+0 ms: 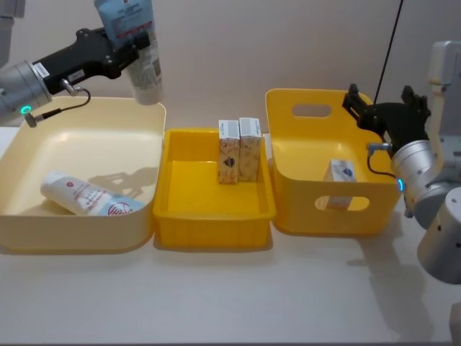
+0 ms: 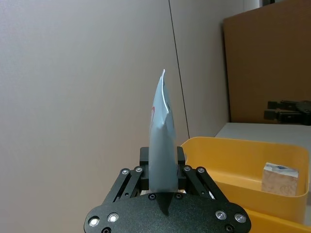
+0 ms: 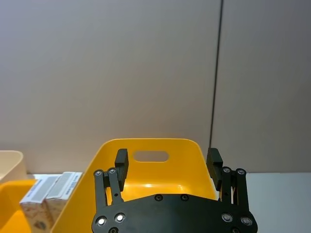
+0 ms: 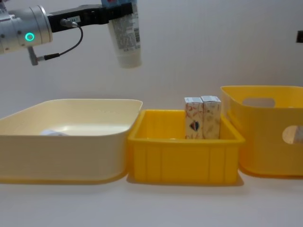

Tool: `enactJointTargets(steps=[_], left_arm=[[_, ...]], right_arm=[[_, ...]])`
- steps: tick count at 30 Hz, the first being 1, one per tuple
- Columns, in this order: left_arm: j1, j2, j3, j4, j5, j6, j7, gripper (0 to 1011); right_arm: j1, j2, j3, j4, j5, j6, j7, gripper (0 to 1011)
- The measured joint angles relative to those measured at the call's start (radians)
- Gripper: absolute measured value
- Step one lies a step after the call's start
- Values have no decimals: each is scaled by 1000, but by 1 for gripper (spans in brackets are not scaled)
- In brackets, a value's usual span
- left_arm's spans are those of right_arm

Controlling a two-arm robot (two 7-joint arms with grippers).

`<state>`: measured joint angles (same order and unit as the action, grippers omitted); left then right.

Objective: Bimanual collaborative sorting of washing and personal care products

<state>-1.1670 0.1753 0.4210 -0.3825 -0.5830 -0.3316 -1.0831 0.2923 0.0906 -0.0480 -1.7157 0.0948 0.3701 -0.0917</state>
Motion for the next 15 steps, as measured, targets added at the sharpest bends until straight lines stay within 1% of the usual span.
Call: enactJointTargets(steps=[1,2,3,4,6,7,13,15], left_arm=[[-9,-3,4,18,-7,-9,-8,277],[-28,-10,14,56,-17,-23,-21,278],[-28,-10,14,56,-17,-23,-21,277],[-45,-16,22,85,-27,-36,-33,278],[-55,-20,28,109,-35,-46,-42,278],[-68,-25,34,135,-42,-57,-53,278],[-105,-38,52,207,-63,-85,-78,278],[-113,-42,57,224,-68,-93,-85,278]], right_arm=[[-1,2,-2,-1,1,-1,7,1001],[-3,7,-8,-5,5,-4,22,1001],[-4,9,-10,-6,7,-5,29,1001],[-5,11,-13,-8,8,-6,39,1001],[-7,18,-20,-12,14,-8,62,1001],[-9,23,-25,-16,17,-10,78,1001],[-11,41,-39,-20,36,-18,142,1001],[-12,44,-41,-20,39,-19,151,1001]])
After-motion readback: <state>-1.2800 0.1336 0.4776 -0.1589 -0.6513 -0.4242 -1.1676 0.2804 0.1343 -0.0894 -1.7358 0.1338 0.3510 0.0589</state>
